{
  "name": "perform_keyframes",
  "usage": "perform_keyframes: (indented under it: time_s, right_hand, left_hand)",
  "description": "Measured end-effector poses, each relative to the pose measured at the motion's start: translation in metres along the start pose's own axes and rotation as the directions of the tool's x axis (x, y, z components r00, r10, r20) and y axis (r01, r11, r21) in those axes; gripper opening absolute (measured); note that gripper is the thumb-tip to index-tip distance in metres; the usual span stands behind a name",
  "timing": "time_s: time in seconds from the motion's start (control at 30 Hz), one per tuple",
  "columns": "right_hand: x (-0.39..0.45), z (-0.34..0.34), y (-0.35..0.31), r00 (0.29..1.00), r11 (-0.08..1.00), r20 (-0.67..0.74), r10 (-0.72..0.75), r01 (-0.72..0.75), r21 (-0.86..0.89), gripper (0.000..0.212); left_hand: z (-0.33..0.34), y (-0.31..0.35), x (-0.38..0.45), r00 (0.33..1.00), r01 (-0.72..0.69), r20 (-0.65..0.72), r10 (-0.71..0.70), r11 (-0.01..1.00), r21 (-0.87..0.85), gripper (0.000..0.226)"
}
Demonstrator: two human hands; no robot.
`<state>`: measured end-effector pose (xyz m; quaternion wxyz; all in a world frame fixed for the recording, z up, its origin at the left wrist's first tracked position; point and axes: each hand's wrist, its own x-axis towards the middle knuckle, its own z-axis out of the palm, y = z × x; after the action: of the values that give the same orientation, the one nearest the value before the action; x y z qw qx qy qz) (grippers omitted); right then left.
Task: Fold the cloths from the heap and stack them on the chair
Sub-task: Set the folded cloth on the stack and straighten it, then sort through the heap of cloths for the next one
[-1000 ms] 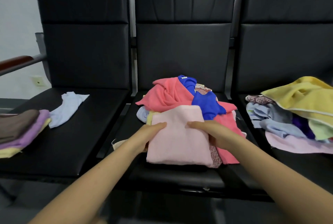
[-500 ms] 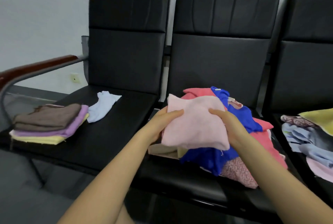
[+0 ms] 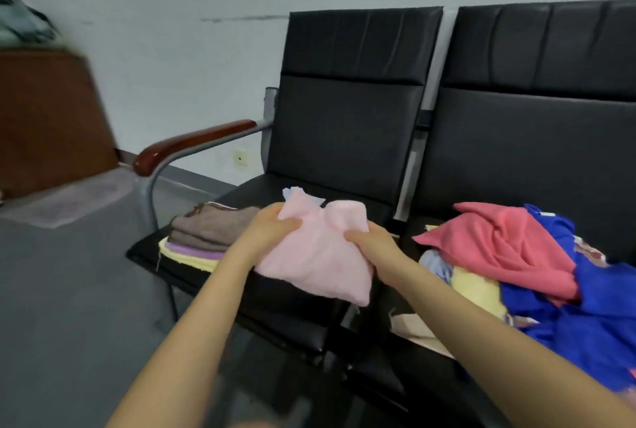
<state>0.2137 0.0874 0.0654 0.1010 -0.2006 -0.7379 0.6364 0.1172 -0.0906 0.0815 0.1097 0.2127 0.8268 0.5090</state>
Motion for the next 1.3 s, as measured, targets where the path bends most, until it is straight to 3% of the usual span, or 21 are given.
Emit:
perform_keyframes:
  time_s: [0.13, 0.2, 0.27, 0.33, 0.4, 0.47, 0.57, 0.67, 0.73, 0.83, 0.9, 0.97, 1.07, 1.17, 1.3]
  right_hand:
    - [0.061, 0.07, -0.034, 0.984, 0.986, 0.177, -0.006, -0.024, 0.167, 0.042]
    - [0.087, 0.107, -0.045, 0.978, 0.96, 0.208, -0.029, -0.031, 0.279, 0.044]
    - [0.111, 0.142, -0.04, 0.977, 0.961, 0.212, -0.032, -0.029, 0.275, 0.044]
    - [0.127, 0.164, -0.023, 0.98, 0.991, 0.2, 0.006, -0.033, 0.133, 0.046]
    - [0.138, 0.17, 0.003, 0.98, 0.999, 0.198, 0.035, -0.033, -0.013, 0.037]
    - [0.145, 0.162, 0.026, 0.987, 0.999, 0.152, 0.047, -0.046, -0.011, 0.025]
    - [0.165, 0.133, 0.054, 0.997, 0.982, -0.072, -0.009, -0.005, -0.186, 0.034]
    - [0.181, 0.116, 0.068, 0.975, 0.938, -0.219, -0.047, -0.032, -0.345, 0.049]
    - [0.19, 0.119, 0.06, 0.976, 0.876, -0.218, -0.003, -0.102, -0.471, 0.053]
    - [0.203, 0.126, 0.042, 0.977, 0.766, -0.144, 0.155, -0.211, -0.607, 0.032]
    - [0.21, 0.124, 0.039, 0.981, 0.887, -0.095, 0.17, -0.194, -0.42, 0.022]
    - [0.207, 0.107, 0.036, 0.981, 0.999, -0.192, 0.035, -0.038, -0.011, 0.014]
    - [0.194, 0.062, 0.008, 0.928, 0.906, -0.37, 0.038, 0.124, 0.404, 0.009]
    - [0.184, 0.016, -0.018, 0.917, 0.871, -0.398, -0.007, 0.201, 0.449, 0.008]
    - [0.163, -0.026, -0.03, 0.926, 0.952, -0.366, -0.088, 0.187, 0.244, 0.005]
  left_hand:
    - [-0.093, -0.022, 0.045, 0.968, 0.027, -0.251, 0.022, 0.981, 0.191, 0.042]
    - [-0.131, -0.034, 0.071, 0.925, 0.081, -0.379, 0.04, 0.951, 0.298, 0.044]
    - [-0.148, -0.049, 0.091, 0.884, 0.152, -0.461, 0.071, 0.89, 0.43, 0.046]
    - [-0.139, -0.069, 0.102, 0.91, 0.161, -0.401, 0.108, 0.8, 0.579, 0.044]
    - [-0.108, -0.093, 0.104, 0.969, 0.137, -0.242, 0.058, 0.689, 0.712, 0.041]
    - [-0.08, -0.12, 0.101, 0.979, 0.125, -0.195, 0.053, 0.604, 0.787, 0.043]
    - [-0.076, -0.142, 0.102, 0.935, 0.114, -0.305, 0.181, 0.661, 0.741, 0.046]
    - [-0.081, -0.15, 0.109, 0.918, 0.061, -0.319, 0.238, 0.707, 0.704, 0.056]
    - [-0.08, -0.152, 0.111, 0.903, 0.027, -0.331, 0.273, 0.734, 0.678, 0.059]
    - [-0.081, -0.156, 0.116, 0.886, 0.005, -0.355, 0.298, 0.759, 0.651, 0.059]
    - [-0.082, -0.156, 0.123, 0.882, 0.018, -0.369, 0.292, 0.763, 0.646, 0.053]
    - [-0.081, -0.155, 0.135, 0.884, 0.003, -0.358, 0.3, 0.764, 0.645, 0.051]
    - [-0.073, -0.15, 0.163, 0.899, -0.01, -0.312, 0.308, 0.725, 0.688, 0.046]
    - [-0.056, -0.139, 0.193, 0.914, -0.002, -0.282, 0.292, 0.699, 0.715, 0.037]
    - [-0.035, -0.126, 0.218, 0.933, -0.041, -0.236, 0.272, 0.732, 0.68, 0.038]
